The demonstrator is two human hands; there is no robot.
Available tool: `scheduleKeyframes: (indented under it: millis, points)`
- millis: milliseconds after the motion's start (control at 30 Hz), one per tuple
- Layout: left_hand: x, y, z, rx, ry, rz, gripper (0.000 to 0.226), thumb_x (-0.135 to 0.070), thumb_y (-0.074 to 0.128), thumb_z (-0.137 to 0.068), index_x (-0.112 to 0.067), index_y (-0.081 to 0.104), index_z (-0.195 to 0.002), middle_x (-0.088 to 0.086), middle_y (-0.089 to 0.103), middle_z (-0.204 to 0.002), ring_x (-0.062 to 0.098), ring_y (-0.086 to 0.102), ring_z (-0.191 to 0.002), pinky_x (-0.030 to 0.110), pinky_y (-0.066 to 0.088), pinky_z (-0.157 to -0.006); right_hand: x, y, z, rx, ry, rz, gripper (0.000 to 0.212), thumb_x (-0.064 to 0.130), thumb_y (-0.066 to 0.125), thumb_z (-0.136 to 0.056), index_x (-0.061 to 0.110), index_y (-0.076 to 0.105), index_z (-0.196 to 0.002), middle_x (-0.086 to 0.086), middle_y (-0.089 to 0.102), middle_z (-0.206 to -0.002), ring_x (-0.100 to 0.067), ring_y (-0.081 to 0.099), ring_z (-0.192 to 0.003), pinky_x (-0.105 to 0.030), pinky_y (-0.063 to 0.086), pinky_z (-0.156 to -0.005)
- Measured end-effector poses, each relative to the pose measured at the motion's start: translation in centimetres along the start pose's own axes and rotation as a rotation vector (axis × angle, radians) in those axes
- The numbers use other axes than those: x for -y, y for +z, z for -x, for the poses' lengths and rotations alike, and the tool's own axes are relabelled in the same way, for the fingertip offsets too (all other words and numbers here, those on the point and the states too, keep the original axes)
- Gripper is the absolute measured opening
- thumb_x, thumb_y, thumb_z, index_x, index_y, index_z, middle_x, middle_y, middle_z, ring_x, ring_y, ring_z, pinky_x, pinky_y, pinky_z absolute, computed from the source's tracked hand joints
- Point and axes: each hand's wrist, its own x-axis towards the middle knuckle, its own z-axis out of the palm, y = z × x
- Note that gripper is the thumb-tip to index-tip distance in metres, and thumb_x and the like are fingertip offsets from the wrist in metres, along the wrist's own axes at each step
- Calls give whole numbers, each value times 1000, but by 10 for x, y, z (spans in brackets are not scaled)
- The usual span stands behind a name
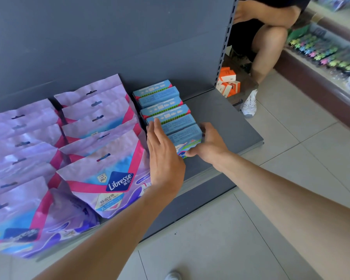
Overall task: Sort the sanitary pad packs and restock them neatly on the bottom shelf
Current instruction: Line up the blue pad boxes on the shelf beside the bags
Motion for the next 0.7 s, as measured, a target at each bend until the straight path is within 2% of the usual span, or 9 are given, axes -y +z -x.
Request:
scheduleKeyframes:
  millis: [67, 133, 233, 300, 367, 467, 533, 600, 700]
  points:
    - [-5, -3, 4, 29, 18, -3, 93, 6, 63, -76, -6, 9, -150, 11, 13, -155, 25, 11, -146, 37, 26, -116, -2, -6, 7, 4, 37, 31, 93, -7, 78, -66, 10, 29, -143, -4, 52, -122, -19, 51, -113, -27, 41, -85]
    - [-11, -5, 9, 49, 35, -5, 90, 6, 64, -75, -6, 14, -148, 11, 18, -152, 26, 16, -144, 37, 27, -115, -6, -13, 11, -12, 48, 50, 97, -6, 78, -68, 11, 23, -146, -8, 44, -140, -22, 44, -128, -26, 37, -88]
    - [-21, -5, 21, 59, 94, -77, 74, 2, 62, -76, -12, 30, -141, 6, 35, -138, 25, 34, -131, 35, 38, -103, -13, -26, 23, -28, 64, 84, 99, -6, 76, -69, 14, 21, -149, -7, 33, -152, -23, 36, -138, -25, 35, -91]
    - [-30, -2, 32, 80, 137, -145, 57, -5, 59, -80, -18, 41, -132, 1, 43, -127, 23, 42, -121, 37, 45, -86, -20, -40, 35, -39, 71, 116, 97, -5, 76, -71, 15, 22, -150, -5, 32, -153, -22, 35, -139, -24, 34, -93]
    - [-43, 4, 44, 131, 181, -185, 43, -9, 55, -82, -22, 50, -123, -2, 48, -121, 22, 49, -113, 36, 45, -76, -29, -58, 51, -53, 76, 154, 91, -4, 74, -72, 14, 27, -148, -3, 33, -152, -20, 35, -138, -22, 33, -93]
    - [-67, 22, 68, 276, 221, -191, 33, -13, 53, -84, -25, 54, -115, -6, 55, -116, 22, 57, -105, 35, 47, -77, -53, -93, 86, -62, 100, 267, 81, -5, 72, -73, 10, 35, -144, -4, 40, -147, -22, 45, -130, -22, 40, -93]
    - [-85, 40, 89, 407, 242, -230, 30, -16, 54, -86, -24, 55, -115, -5, 59, -116, 24, 59, -105, 35, 48, -82, -77, -122, 113, -76, 117, 347, 70, -6, 69, -72, 4, 43, -137, -10, 47, -141, -27, 57, -117, -33, 48, -96]
    - [-103, 58, 112, 547, 258, -289, 30, -19, 53, -87, -21, 55, -117, -1, 60, -117, 26, 59, -105, 35, 47, -84, -105, -152, 140, -102, 153, 424, 59, -4, 65, -73, 1, 49, -130, -12, 52, -135, -28, 57, -114, -39, 48, -97]
    - [-140, 87, 155, 722, 344, -404, 28, -22, 52, -89, -16, 54, -116, 2, 61, -113, 27, 60, -100, 35, 47, -80, -151, -206, 189, -159, 245, 448, 57, 1, 62, -76, 6, 48, -131, -6, 51, -134, -23, 54, -116, -33, 47, -96]
